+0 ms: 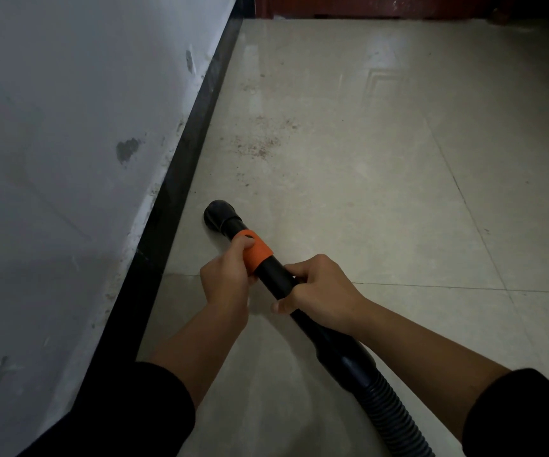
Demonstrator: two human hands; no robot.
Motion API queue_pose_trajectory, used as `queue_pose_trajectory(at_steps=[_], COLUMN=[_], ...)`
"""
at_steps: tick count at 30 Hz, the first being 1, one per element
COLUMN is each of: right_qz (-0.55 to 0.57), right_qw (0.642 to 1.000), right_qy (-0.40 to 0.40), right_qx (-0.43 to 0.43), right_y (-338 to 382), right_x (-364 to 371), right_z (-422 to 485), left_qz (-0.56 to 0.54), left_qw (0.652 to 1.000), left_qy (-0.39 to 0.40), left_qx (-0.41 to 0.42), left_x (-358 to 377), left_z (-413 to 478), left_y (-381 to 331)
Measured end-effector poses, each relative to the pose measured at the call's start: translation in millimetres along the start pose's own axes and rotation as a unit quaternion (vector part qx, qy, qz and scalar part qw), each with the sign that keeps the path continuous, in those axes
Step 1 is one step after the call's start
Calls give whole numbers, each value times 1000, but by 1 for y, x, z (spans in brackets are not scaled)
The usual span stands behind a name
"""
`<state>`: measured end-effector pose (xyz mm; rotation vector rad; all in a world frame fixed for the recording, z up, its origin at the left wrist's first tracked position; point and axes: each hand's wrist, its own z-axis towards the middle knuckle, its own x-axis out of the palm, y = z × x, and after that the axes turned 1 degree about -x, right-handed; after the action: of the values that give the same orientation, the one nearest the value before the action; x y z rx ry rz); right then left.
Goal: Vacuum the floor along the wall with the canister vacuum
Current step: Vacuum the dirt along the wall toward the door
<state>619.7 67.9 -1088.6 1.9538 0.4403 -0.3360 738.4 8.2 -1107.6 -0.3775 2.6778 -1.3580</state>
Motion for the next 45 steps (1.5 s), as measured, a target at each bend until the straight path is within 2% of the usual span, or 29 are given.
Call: queue_pose_trajectory(at_steps=[14,33,45], right_qz=[-26,-28,-47], right_qw=[999,999,997], right_qy=[7,-25,-47], right_qx=[-30,-35,-47], right_y=[14,21,26], right_x=[25,32,33], right_z=[17,52,62], left_qz=[-25,-29,-26], left_qw=[998,998,1000], left_qy=[-57,-51,-11], left_qx=[4,8,0], left_x=[-20,-14,-10], left_z=[22,65,82], left_y=[-5,-16,-21])
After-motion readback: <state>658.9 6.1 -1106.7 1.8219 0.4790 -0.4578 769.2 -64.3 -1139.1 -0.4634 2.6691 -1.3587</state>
